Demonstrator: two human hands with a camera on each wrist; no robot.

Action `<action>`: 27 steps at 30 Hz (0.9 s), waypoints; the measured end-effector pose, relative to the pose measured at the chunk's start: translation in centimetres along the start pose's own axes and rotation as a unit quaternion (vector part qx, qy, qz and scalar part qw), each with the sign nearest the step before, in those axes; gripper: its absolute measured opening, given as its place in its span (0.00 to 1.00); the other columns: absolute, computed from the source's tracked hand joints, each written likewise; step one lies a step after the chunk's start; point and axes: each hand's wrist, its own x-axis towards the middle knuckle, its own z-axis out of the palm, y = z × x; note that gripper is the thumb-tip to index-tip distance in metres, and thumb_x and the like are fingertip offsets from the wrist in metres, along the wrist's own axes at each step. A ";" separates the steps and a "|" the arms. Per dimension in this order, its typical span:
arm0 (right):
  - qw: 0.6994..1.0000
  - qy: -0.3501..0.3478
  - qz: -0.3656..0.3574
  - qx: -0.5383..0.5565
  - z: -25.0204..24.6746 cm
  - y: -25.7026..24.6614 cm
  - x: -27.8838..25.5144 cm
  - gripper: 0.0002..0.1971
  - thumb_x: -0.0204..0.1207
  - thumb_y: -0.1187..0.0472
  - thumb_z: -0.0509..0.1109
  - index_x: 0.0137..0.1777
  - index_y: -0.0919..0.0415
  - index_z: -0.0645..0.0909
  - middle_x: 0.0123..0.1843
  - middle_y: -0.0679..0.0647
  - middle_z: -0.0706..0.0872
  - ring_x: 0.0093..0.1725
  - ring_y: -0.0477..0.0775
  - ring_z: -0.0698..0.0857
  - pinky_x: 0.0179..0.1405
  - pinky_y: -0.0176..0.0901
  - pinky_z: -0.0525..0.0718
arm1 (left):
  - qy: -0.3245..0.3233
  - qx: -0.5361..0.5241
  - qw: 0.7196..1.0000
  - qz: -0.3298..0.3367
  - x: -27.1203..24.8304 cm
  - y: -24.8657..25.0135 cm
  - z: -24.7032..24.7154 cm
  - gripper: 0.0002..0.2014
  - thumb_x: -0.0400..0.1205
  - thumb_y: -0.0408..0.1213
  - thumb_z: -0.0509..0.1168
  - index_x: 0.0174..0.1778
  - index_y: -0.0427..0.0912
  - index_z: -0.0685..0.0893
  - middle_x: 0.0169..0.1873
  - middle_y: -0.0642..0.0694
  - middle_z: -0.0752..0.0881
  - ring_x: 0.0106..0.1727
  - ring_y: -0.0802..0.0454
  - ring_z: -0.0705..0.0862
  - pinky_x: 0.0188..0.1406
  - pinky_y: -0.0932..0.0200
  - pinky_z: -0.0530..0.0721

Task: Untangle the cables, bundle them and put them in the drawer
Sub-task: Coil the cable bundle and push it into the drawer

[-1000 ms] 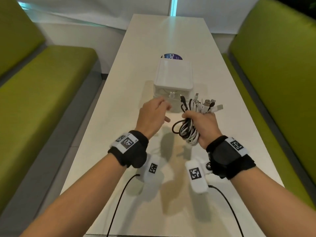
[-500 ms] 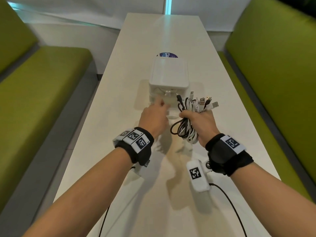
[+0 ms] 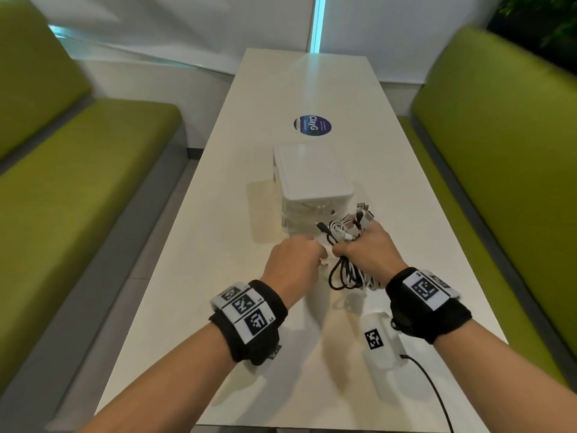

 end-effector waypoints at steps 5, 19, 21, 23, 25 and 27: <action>0.995 -0.069 0.042 -0.052 -0.6 0.2 -1.9 0.16 0.58 0.62 0.76 0.46 0.51 0.80 0.41 0.48 0.87 0.42 0.52 0.86 0.35 0.39 0.79 | 0.076 -0.085 0.993 -0.001 -2.0 -0.3 -1.1 0.12 0.81 0.38 0.66 0.55 0.56 0.90 0.51 0.55 0.90 0.53 0.51 0.86 0.49 0.56 0.81; 0.976 -0.154 0.054 -0.143 -1.0 0.1 -6.6 0.14 0.60 0.61 0.76 0.43 0.51 0.77 0.38 0.47 0.84 0.34 0.47 0.82 0.29 0.38 0.74 | 0.147 -0.106 0.983 0.014 -1.2 -4.3 -1.5 0.33 0.75 0.26 0.74 0.76 0.50 0.76 0.80 0.46 0.69 0.71 0.44 0.79 0.58 0.76 0.67; 0.977 -0.154 0.046 -0.141 -1.2 0.0 -7.3 0.14 0.60 0.61 0.75 0.42 0.50 0.76 0.36 0.47 0.84 0.33 0.48 0.81 0.29 0.38 0.74 | 0.142 -0.104 0.984 0.016 -1.8 -4.2 -1.5 0.33 0.76 0.28 0.74 0.77 0.51 0.75 0.80 0.47 0.69 0.68 0.44 0.81 0.57 0.72 0.70; 0.983 -0.126 0.024 -0.128 -1.2 -0.4 -7.9 0.14 0.61 0.60 0.74 0.45 0.49 0.76 0.36 0.46 0.83 0.34 0.48 0.81 0.29 0.39 0.73 | 0.130 -0.106 0.986 0.007 -2.3 -3.9 -1.7 0.32 0.77 0.32 0.74 0.77 0.53 0.74 0.81 0.50 0.67 0.66 0.45 0.81 0.59 0.64 0.72; 0.991 -0.080 -0.004 -0.106 -1.0 -1.2 -8.1 0.15 0.62 0.59 0.72 0.49 0.48 0.76 0.37 0.45 0.83 0.35 0.47 0.80 0.29 0.39 0.72 | 0.124 -0.104 0.987 0.002 -2.4 -3.7 -1.9 0.33 0.77 0.34 0.74 0.77 0.54 0.74 0.81 0.51 0.67 0.68 0.46 0.80 0.62 0.60 0.74; 0.988 -0.054 -0.031 -0.141 -0.4 -2.0 -8.2 0.16 0.65 0.59 0.71 0.51 0.47 0.73 0.37 0.45 0.83 0.35 0.48 0.80 0.28 0.39 0.70 | 0.125 -0.108 0.986 0.001 -2.5 -3.7 -2.0 0.33 0.75 0.35 0.75 0.77 0.54 0.75 0.80 0.51 0.68 0.70 0.47 0.79 0.63 0.57 0.75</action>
